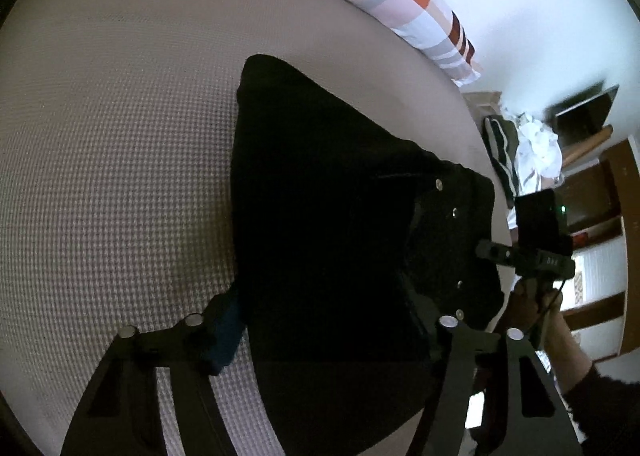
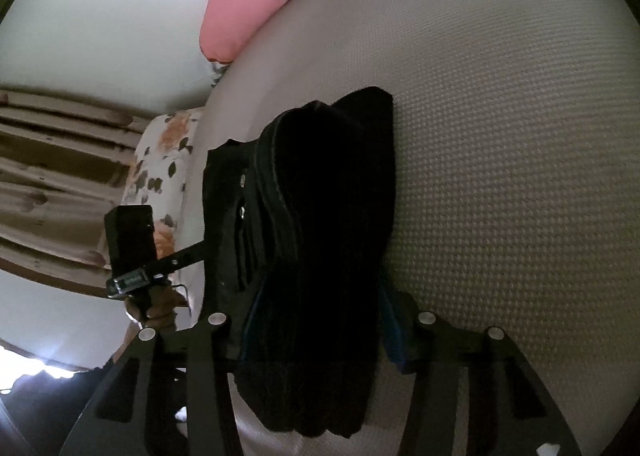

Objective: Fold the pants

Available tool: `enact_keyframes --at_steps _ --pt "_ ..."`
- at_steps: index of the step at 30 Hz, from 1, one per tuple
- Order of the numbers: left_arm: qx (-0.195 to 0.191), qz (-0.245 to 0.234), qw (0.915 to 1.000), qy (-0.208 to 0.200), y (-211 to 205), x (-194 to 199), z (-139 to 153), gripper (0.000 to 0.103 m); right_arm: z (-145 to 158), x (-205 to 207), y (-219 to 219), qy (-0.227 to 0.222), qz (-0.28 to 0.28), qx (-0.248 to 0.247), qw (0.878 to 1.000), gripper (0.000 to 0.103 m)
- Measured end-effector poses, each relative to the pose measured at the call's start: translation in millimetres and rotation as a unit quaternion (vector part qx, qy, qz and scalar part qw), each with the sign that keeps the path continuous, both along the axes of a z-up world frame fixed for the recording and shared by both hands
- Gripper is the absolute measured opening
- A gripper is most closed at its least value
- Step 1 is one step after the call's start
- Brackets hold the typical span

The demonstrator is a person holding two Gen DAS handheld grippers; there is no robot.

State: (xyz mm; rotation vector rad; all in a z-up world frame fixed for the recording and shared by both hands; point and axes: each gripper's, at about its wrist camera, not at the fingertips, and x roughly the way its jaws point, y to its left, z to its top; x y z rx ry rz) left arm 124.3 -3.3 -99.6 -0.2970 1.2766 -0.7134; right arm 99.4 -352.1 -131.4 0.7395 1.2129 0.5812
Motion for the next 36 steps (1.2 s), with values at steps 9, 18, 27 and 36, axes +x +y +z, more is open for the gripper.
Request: enact_keyframes --at_steps 9,18,27,36 --pt "-0.008 0.012 0.9999 -0.009 3.8 9.4 -6.9 0.034 -7.1 3.9 5.1 -0.008 -0.010 0.036 0.999 0.038" --pt "0.072 0.031 0.9950 -0.063 -19.1 -3.3 3.2 0.025 12.0 -8.5 19.6 -0.019 -0.046 -0.045 0.998 0.037" --pt "0.139 0.031 0.9834 -0.112 -36.8 -19.9 13.3 0.017 24.9 -11.9 28.2 -0.022 -0.076 -0.087 0.993 0.034" --pt "0.140 0.037 0.9814 -0.126 -39.6 -24.2 27.4 0.014 41.9 -14.4 34.4 -0.035 -0.087 -0.101 0.990 0.023"
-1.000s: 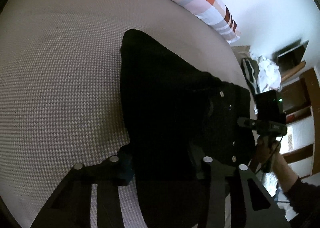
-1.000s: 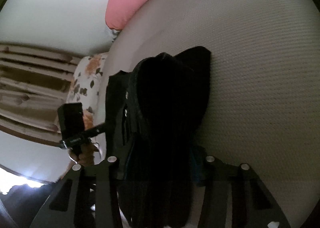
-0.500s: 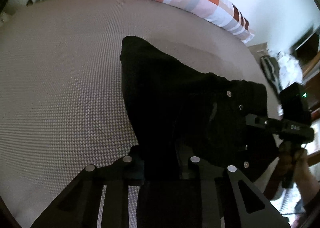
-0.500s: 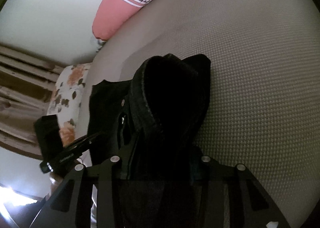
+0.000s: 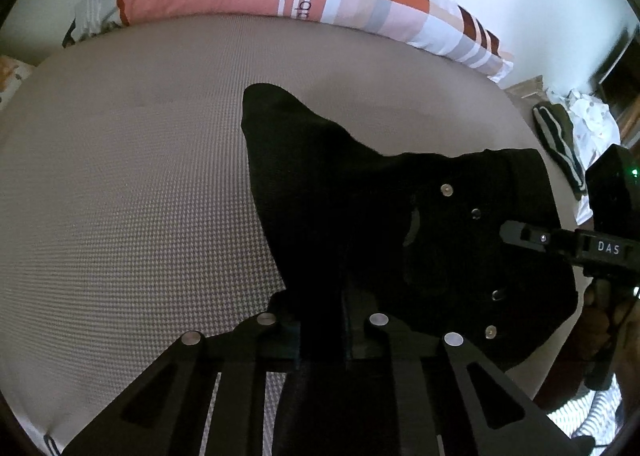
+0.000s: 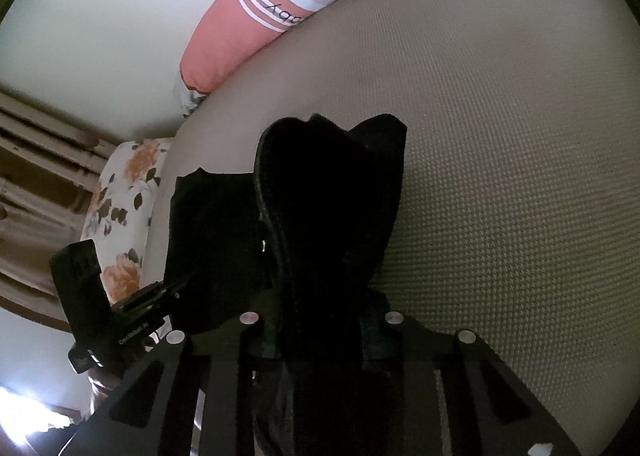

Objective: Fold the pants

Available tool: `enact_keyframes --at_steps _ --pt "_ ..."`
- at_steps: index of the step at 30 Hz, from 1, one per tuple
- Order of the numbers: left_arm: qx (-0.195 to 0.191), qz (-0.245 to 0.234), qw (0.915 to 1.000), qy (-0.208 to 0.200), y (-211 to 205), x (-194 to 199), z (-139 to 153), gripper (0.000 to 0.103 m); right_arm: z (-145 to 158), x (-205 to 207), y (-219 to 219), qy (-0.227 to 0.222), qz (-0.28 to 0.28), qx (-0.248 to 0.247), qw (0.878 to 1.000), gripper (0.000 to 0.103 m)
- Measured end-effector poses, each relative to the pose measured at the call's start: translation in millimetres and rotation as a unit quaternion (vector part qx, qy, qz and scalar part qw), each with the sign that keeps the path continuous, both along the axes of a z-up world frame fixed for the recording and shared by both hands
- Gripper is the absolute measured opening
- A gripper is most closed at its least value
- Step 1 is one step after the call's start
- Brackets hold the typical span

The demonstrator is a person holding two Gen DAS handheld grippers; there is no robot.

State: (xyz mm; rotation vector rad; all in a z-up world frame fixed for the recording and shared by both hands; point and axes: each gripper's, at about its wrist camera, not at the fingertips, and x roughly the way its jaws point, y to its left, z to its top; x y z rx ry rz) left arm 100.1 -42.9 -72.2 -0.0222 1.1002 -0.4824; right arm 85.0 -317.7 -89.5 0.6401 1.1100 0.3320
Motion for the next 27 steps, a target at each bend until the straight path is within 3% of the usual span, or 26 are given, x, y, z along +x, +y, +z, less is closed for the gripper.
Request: enact_keyframes --at_steps 12,27 --pt "-0.013 0.005 0.9995 -0.028 13.3 2.0 22.3 0.014 21.2 16.7 20.7 -0.023 0.012 -0.002 1.000 0.022" --pt "-0.009 0.022 0.9982 -0.054 31.5 67.2 31.2 0.013 27.4 90.9 40.0 -0.040 0.025 -0.002 0.999 0.022"
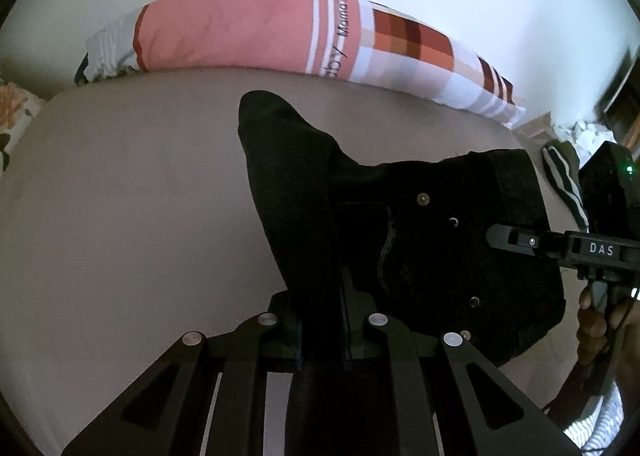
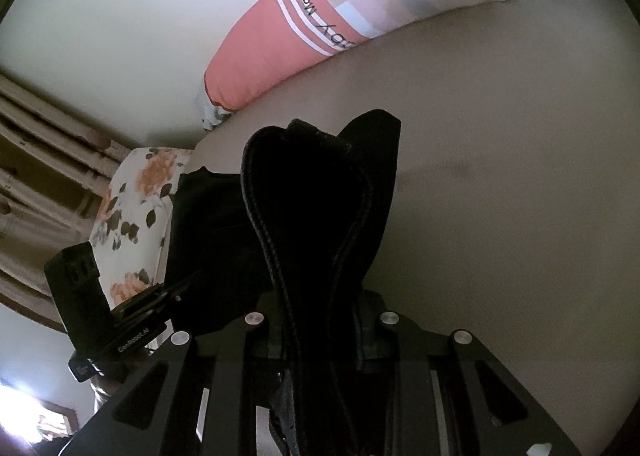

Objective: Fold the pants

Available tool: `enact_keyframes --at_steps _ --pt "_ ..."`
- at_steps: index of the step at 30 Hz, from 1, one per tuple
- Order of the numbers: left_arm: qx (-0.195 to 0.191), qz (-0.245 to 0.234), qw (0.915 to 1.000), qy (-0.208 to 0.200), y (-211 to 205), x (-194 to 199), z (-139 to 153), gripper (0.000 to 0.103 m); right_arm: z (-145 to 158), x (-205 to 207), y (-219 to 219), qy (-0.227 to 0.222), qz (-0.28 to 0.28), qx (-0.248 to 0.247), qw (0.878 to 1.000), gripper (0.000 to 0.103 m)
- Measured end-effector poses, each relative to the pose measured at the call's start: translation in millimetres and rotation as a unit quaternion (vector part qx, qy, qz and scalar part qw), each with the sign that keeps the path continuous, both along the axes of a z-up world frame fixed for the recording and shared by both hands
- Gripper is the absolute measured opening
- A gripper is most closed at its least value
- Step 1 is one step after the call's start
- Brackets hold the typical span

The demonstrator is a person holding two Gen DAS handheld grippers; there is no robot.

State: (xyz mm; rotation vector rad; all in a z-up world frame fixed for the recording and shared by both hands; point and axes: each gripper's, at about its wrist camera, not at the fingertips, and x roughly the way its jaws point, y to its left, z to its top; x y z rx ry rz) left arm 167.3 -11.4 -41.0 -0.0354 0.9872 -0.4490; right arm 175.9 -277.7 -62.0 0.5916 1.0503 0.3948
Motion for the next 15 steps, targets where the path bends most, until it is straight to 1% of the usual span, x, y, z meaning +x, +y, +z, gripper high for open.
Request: enact_keyframes --at_steps 5,11,15 --pt "0.007 0.007 0.9999 -0.012 2.7 34.2 1.2 0.013 2.0 35.9 3.6 -0.006 0.002 -0.005 1.000 0.021" --pt "-0.002 0.019 0.9998 -0.010 8.5 79.8 -1.1 0.014 0.3 76.9 2.1 -0.012 -0.003 -0.014 1.000 0.021" --pt "0.003 0.019 0.9997 -0.015 7.5 105.6 -3.5 0.014 -5.2 98.2 -0.8 -0.013 -0.013 -0.021 1.000 0.021"
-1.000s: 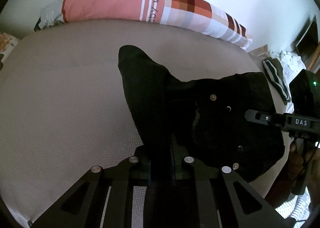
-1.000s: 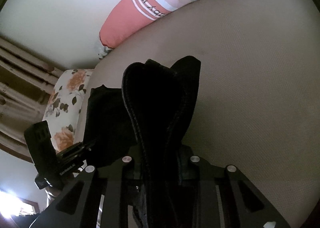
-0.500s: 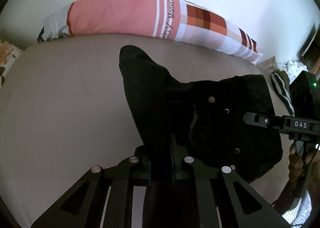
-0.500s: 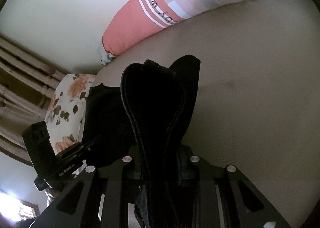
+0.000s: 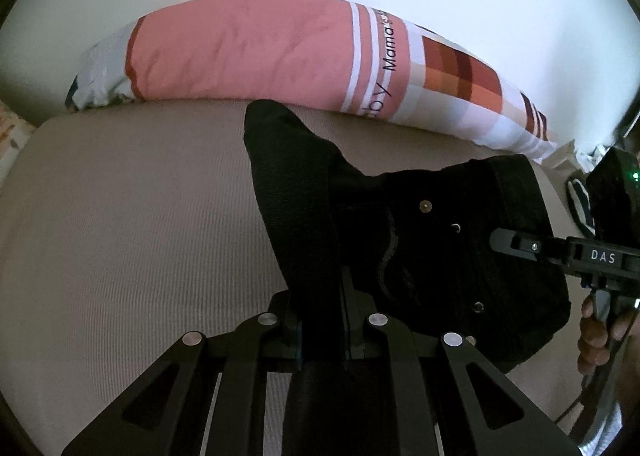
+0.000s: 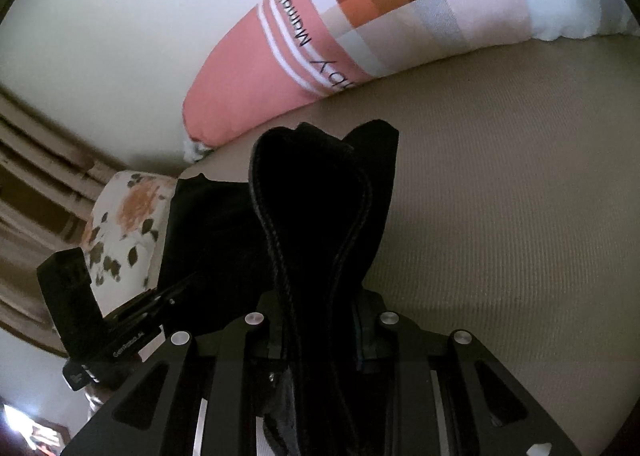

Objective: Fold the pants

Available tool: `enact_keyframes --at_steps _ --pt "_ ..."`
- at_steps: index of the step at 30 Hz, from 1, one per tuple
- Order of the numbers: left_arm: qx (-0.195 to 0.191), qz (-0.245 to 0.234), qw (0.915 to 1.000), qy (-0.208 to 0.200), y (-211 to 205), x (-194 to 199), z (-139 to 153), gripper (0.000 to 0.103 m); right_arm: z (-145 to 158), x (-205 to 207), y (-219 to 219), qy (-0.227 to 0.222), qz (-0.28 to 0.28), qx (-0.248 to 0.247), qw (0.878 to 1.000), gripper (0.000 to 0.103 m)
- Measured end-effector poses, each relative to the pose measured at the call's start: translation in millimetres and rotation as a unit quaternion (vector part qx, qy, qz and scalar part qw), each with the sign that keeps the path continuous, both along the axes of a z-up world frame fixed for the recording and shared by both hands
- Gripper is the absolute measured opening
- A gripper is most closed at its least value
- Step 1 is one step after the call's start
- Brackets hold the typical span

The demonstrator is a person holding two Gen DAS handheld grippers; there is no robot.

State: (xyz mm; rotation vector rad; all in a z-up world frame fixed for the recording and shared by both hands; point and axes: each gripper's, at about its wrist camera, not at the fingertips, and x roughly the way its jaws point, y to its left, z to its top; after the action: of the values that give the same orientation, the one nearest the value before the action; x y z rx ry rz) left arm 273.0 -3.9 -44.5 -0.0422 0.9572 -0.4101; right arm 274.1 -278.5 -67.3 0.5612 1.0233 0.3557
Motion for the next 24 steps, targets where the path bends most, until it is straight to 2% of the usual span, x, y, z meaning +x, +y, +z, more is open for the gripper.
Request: enact_keyframes --at_steps 4,6,8,10,16,17,24 --pt "0.017 0.009 0.9997 0.015 -0.2 20.8 -15.0 0.015 -15.3 11.5 -4.1 0.004 -0.015 -0.022 1.000 0.022" --pt "0.015 0.014 0.9995 0.026 3.5 25.5 -24.8 0.018 -24.4 12.4 -6.2 0.011 -0.019 -0.040 0.999 0.027" --pt "0.013 0.020 0.9992 0.032 7.7 27.3 -34.1 0.028 -30.2 12.4 -6.2 0.013 -0.025 -0.065 0.998 0.041" --pt "0.016 0.028 0.9990 0.031 9.7 28.2 -39.2 0.039 -33.7 10.4 -5.9 0.010 -0.028 -0.081 0.996 0.046" --pt "0.046 0.042 0.9980 0.012 9.4 26.8 -38.4 0.060 -33.4 6.8 -2.3 0.006 -0.039 -0.116 0.993 0.053" --pt "0.049 0.044 0.9978 0.010 10.3 24.9 -37.6 0.060 -33.0 3.6 -1.8 -0.031 -0.048 -0.125 0.991 0.054" --pt "0.058 0.057 0.9966 0.010 27.1 -3.6 -28.8 0.067 -21.7 -37.4 0.8 -0.045 -0.057 -0.159 0.985 0.057"
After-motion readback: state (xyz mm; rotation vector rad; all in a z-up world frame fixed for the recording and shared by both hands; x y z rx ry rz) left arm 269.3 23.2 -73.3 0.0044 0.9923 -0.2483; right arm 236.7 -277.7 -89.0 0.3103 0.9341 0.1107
